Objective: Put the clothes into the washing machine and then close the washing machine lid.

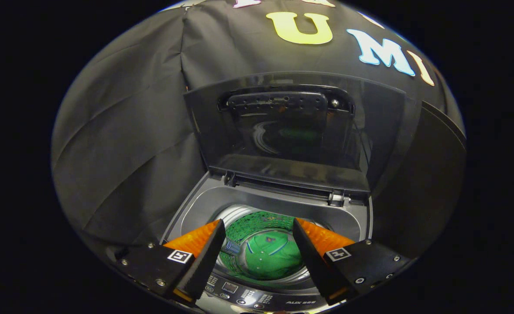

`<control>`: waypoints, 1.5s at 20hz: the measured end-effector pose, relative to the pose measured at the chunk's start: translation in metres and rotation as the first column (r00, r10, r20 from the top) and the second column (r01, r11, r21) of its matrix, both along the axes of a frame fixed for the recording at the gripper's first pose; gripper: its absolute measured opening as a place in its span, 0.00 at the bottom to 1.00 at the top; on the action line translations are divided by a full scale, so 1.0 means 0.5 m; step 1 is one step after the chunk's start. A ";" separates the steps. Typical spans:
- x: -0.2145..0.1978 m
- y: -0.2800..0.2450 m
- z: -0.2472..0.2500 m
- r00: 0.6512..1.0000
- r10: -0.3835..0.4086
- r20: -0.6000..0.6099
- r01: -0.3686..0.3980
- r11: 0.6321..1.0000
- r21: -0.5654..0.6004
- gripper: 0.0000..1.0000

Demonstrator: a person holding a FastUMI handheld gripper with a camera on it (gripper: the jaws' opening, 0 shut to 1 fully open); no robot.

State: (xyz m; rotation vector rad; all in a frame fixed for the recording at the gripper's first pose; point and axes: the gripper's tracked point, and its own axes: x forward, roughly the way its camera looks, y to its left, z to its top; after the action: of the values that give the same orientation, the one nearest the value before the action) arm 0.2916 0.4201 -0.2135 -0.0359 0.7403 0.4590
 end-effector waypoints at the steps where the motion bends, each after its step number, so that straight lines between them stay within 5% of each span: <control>1: 0.001 -0.001 0.008 1.000 0.001 0.012 -0.001 1.000 0.004 0.95; 7: 0.027 0.007 0.140 0.978 -0.008 0.210 -0.006 0.998 0.062 0.95; 17: 0.096 0.034 0.378 0.829 -0.047 0.557 -0.020 0.993 0.114 0.95; 30: 0.315 0.074 0.380 0.867 -0.157 0.472 0.123 0.987 0.104 0.95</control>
State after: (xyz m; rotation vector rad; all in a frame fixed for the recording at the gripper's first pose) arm 0.4489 0.4570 -0.0235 -0.0278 0.2330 0.3166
